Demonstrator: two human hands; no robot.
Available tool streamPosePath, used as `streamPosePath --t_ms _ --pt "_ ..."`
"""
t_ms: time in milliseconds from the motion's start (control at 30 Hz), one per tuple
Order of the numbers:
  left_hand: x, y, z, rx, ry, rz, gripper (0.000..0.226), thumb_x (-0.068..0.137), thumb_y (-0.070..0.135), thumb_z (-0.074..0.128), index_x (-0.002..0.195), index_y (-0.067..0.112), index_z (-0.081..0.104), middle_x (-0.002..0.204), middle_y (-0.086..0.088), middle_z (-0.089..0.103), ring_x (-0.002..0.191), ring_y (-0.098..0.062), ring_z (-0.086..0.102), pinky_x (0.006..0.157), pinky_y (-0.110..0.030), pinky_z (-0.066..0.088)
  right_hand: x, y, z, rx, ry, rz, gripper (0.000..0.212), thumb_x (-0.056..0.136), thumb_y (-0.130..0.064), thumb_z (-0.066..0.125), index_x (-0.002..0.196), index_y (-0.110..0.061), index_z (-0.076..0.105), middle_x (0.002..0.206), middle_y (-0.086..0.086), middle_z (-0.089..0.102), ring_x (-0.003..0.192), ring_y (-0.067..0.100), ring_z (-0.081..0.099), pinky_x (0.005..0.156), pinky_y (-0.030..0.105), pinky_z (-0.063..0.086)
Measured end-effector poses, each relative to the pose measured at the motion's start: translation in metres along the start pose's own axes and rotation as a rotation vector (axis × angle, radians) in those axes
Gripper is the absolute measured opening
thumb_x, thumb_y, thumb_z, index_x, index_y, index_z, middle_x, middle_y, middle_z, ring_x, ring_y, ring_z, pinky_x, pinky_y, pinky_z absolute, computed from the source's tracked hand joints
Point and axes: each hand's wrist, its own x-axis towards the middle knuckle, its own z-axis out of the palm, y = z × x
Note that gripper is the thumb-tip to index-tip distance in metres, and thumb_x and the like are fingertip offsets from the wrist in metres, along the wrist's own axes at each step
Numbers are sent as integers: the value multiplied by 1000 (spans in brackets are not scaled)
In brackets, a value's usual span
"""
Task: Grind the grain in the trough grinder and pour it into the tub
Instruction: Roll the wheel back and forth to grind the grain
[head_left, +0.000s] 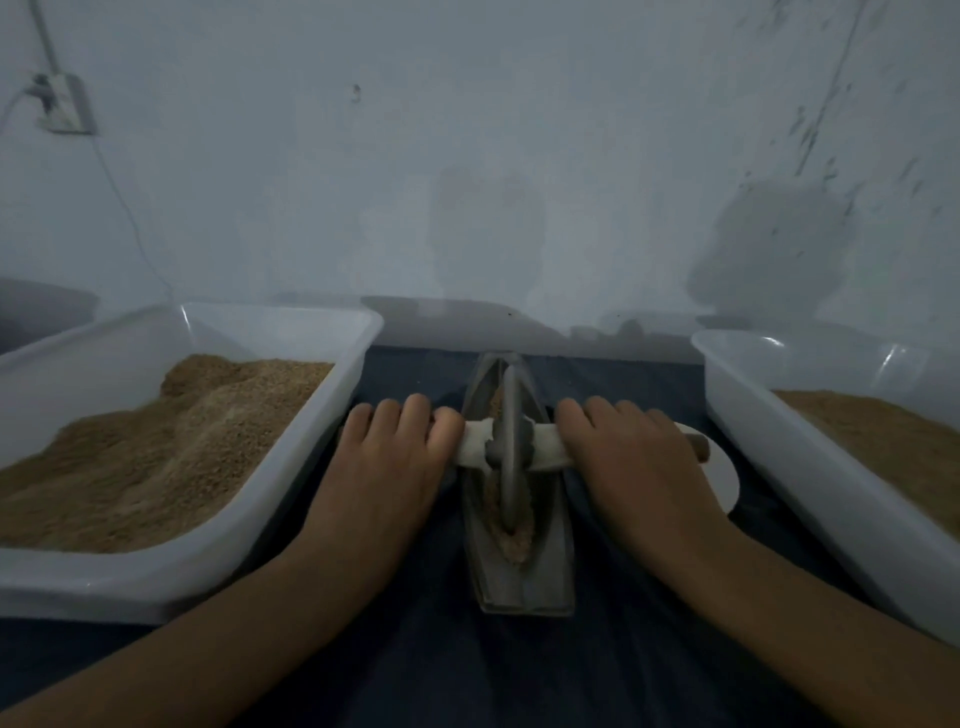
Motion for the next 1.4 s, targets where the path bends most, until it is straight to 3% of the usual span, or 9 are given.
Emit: streamPosePath --t_ms 67,267,433,567,700,833,1033,1200,1400 --pt "17 0 8 -22 -66 -48 27 93 12 50 119 17 44 110 -8 52 96 -30 54 86 -41 44 17 3 15 -25 -64 27 23 76 -7 59 99 -13 58 77 7 59 63 31 58 56 37 38" --pt "77 -1 28 5 -89 -143 27 99 19 55 120 18 38 112 -7 56 102 -29 59 88 -40 48 84 20 58 56 -360 202 36 85 -29 73 115 -24 53 108 4 68 97 29 67 71 36 42" --pt "51 1 23 -30 -89 -122 28 96 14 56 119 17 40 111 -8 53 99 -29 56 88 -40 46 54 11 45 -19 -193 114 24 91 -23 63 112 -20 54 95 3 64 84 30 64 65 36 35" --pt "12 -1 12 -26 7 -8 31 90 9 54 120 11 44 107 -13 52 91 -33 53 83 -45 44 11 3 16 -3 11 9 26 73 -6 56 98 -14 56 79 6 56 66 30 55 60 36 31" --pt "1 -2 0 48 75 52 26 92 6 42 117 9 49 100 -14 52 84 -34 51 78 -48 42 -7 6 9 19 18 -19 36 69 -13 59 103 -17 49 79 4 53 63 26 50 60 34 28" --pt "26 -4 12 -3 -65 1 34 92 15 58 121 16 41 110 -8 51 95 -30 55 84 -41 44 16 10 27 -11 -56 16 35 70 -8 70 101 -15 55 77 5 58 61 30 58 53 34 32" --pt "76 -1 27 3 -110 -135 41 94 17 62 124 17 35 116 -10 55 105 -32 58 91 -43 46 84 24 58 57 -363 184 39 82 -28 77 112 -24 52 107 6 68 96 31 67 67 36 39" --pt "44 2 15 -22 -93 -74 36 95 17 55 124 16 34 118 -11 50 107 -33 54 95 -44 44 41 18 37 75 -202 25 35 87 -24 66 117 -22 49 97 2 62 84 29 64 66 40 47" --pt "-2 -6 -17 -93 -74 45 38 89 18 36 126 22 37 117 -4 48 101 -27 51 85 -39 41 -4 8 0 -4 -11 -82 54 60 -13 79 103 -22 47 76 0 54 60 22 50 58 32 27"
